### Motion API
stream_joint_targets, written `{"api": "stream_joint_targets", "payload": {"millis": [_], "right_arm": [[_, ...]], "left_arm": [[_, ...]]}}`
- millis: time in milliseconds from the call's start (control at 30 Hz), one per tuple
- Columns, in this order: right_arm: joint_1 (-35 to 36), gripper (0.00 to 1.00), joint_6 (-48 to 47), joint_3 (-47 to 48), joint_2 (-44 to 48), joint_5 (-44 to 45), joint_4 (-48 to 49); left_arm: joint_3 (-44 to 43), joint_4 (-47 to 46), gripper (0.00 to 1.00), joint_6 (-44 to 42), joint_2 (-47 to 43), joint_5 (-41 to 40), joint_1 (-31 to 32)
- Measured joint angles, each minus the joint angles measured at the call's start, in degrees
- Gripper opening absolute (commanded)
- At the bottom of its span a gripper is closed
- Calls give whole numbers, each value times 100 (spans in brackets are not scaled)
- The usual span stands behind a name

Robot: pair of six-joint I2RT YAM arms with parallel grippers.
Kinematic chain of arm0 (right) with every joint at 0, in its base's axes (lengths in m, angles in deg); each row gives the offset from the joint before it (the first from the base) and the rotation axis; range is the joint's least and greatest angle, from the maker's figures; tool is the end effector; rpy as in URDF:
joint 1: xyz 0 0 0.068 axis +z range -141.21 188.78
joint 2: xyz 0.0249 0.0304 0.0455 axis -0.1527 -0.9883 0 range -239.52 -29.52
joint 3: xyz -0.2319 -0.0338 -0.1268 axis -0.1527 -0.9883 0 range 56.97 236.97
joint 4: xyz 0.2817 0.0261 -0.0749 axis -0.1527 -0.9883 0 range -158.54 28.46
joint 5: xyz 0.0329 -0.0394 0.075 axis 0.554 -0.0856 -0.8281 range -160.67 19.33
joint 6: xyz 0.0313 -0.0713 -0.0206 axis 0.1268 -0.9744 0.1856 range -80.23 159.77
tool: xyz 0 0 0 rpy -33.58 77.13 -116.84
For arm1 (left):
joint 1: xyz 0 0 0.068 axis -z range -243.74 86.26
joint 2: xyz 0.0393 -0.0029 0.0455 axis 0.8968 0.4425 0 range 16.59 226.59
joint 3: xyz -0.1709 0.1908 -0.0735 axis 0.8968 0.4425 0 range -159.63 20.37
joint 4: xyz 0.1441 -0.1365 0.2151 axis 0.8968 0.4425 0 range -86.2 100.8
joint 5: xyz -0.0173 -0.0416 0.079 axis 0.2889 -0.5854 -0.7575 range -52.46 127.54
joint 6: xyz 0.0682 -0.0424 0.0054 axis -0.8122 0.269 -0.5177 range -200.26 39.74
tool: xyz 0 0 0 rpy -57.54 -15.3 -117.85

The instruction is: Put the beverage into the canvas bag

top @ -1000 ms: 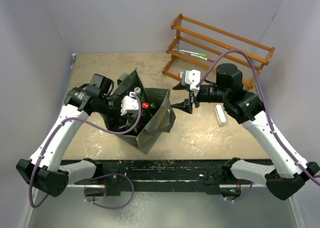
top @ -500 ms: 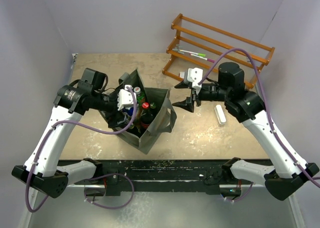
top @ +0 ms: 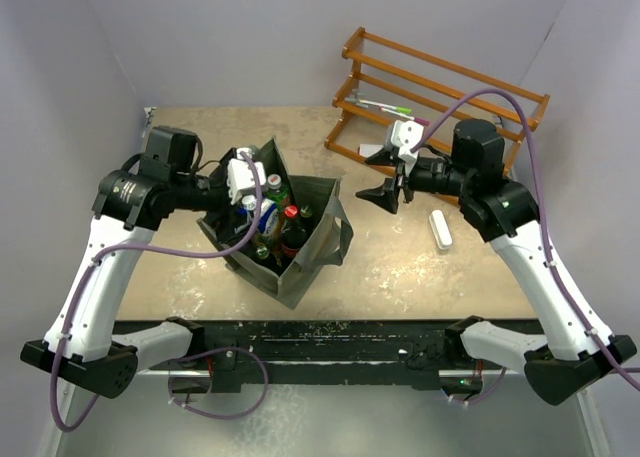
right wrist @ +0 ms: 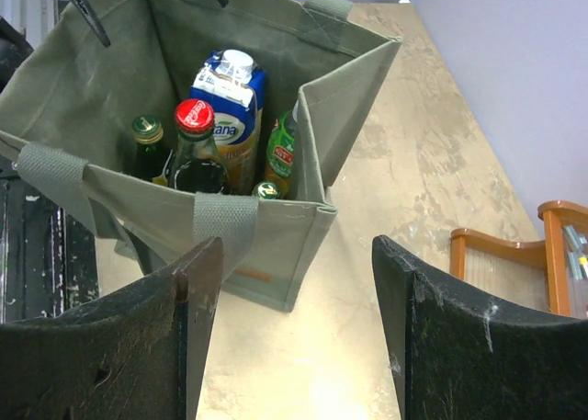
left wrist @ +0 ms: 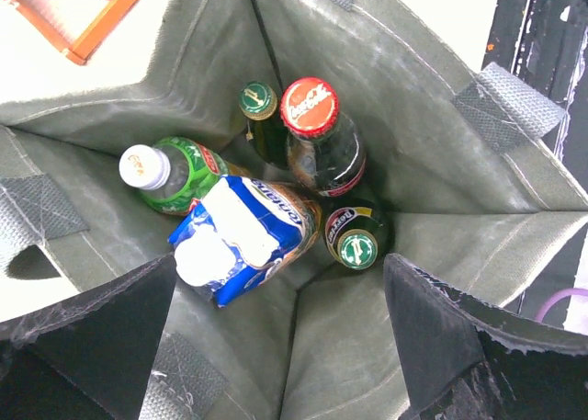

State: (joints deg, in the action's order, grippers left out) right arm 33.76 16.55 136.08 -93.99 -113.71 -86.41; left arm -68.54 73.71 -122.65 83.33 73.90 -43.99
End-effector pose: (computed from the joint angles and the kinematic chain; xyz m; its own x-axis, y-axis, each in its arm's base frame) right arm 0.2390 0.1637 0.4520 0.2139 -0.2183 -0.9522 -0.9066 0.3186 -0.2767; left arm 0.2127 -0.1201 0.4142 -0.0781 0.6049 -0.7925 0.9477 0.2917 0.1293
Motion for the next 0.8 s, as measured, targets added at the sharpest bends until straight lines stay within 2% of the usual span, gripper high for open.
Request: {"api": "stream_joint_targets", "payload": {"millis": [133, 333, 600, 667, 800], "right_arm": [[-111, 69, 81, -72, 42, -11, 127], [-219, 69, 256, -247, 46, -9, 260], [-310, 74, 529, -354, 42, 105, 509], [-358, 77, 640, -380, 42, 339, 599], [-538, 96, 1088, -479, 33, 1375, 914]], "left_arm": [[-2, -140, 97, 219, -2, 31, -157], [42, -656, 98, 734, -142, 140, -752], [42, -1099, 99, 1217, -199, -83, -925], [42, -1209, 99, 1357, -201, -232, -1021], [42, -1488, 99, 1773, -199, -697, -1263]]}}
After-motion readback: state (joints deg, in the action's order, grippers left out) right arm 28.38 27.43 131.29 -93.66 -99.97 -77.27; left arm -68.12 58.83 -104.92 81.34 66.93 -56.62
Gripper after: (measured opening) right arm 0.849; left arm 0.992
